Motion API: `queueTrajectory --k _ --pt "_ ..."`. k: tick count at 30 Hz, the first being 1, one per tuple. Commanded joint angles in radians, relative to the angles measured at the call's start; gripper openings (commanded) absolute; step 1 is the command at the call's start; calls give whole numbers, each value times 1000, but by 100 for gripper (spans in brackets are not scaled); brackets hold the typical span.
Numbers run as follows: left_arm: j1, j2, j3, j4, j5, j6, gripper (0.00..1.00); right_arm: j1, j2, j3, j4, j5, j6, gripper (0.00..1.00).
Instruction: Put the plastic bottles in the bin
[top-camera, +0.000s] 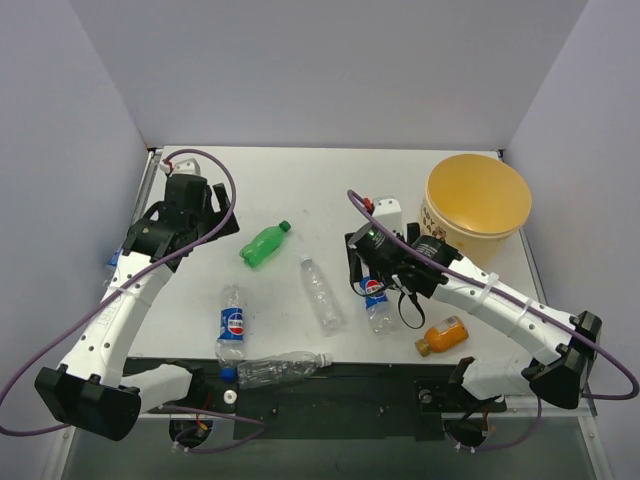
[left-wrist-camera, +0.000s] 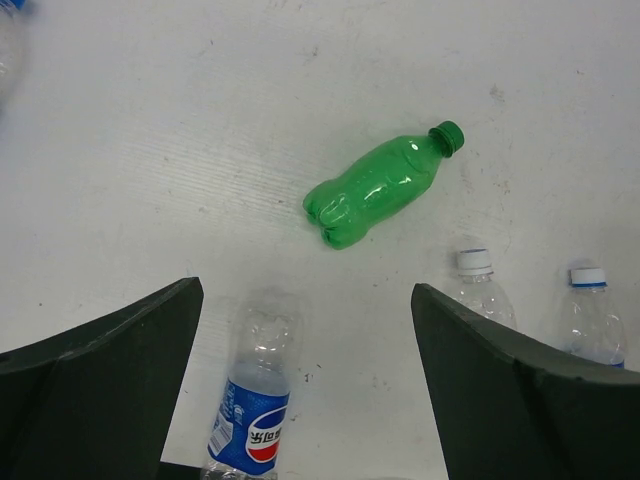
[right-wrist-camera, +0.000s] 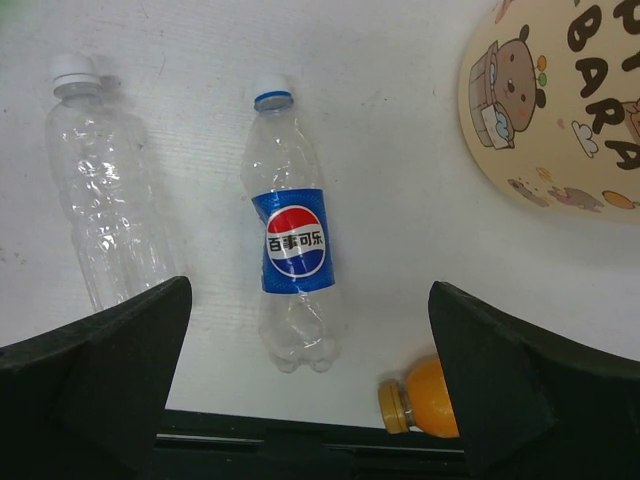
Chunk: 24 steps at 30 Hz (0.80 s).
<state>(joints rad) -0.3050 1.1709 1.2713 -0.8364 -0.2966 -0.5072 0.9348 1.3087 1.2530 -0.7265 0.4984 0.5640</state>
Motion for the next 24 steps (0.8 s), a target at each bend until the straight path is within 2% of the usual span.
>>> queueTrajectory --k 1,5,8,14,19,24 --pt "7 -8 23 -3 7 6 97 -8 -51 -43 -24 74 33 100" --pt "7 -2 14 10 25 -5 97 -8 -100 -95 -33 92 48 100" --pt "7 10 17 16 39 -5 97 -11 -161 -170 -51 101 118 100" --pt "7 16 -7 34 43 -1 97 -48 -313 -349 -158 109 358 99" --pt "9 4 -42 42 54 -1 97 -215 -454 -518 -195 37 572 99" --pt "10 -17 -64 43 51 10 97 -298 -569 -619 -195 -6 868 98"
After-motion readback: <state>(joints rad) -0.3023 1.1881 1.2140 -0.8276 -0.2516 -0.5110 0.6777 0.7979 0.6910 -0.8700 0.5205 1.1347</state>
